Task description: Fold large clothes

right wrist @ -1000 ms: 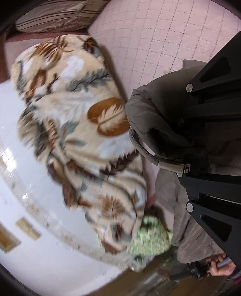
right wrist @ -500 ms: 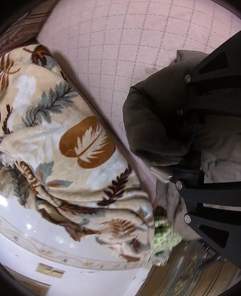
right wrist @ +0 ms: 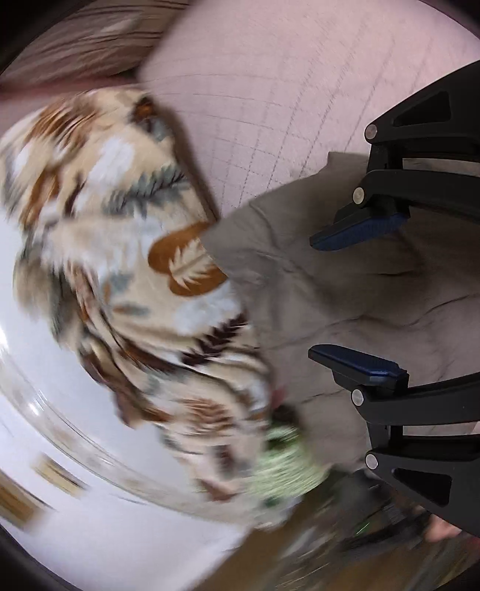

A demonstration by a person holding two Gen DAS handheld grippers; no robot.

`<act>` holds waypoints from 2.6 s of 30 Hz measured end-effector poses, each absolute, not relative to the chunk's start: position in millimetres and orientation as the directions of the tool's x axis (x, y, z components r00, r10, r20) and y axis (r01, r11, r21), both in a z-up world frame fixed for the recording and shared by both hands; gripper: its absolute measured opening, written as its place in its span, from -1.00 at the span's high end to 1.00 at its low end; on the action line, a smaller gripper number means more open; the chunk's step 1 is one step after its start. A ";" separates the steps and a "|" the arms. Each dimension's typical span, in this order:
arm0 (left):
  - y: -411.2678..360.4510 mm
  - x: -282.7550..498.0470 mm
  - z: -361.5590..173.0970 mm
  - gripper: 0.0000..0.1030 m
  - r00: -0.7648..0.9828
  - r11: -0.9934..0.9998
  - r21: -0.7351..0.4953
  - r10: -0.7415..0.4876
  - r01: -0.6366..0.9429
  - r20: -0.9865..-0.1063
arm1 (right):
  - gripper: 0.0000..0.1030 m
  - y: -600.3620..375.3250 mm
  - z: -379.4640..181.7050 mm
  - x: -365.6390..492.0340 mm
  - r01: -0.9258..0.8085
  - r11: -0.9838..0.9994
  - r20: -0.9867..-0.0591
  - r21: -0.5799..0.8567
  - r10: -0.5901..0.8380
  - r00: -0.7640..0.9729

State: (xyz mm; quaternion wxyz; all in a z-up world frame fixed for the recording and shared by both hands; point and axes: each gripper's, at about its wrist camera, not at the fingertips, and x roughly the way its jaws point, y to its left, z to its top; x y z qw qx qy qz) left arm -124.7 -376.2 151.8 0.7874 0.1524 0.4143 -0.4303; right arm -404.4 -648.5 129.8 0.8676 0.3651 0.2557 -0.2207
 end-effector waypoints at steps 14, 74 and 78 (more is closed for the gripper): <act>-408.1 -86.5 76.9 -0.14 0.218 0.648 -0.058 -0.337 0.760 -0.916 | -0.18 -640.5 49.8 -341.2 0.642 0.719 -0.824 0.265 -0.177 0.538; -237.1 -169.7 96.3 -0.14 0.544 0.751 -0.079 -0.542 0.655 -0.641 | -0.23 -468.9 85.0 -388.8 0.533 0.806 -0.641 0.257 -0.271 0.718; -239.2 -170.8 94.7 -0.14 0.540 0.745 -0.071 -0.542 0.663 -0.644 | -0.23 -470.3 84.1 -389.2 0.535 0.803 -0.641 0.264 -0.268 0.719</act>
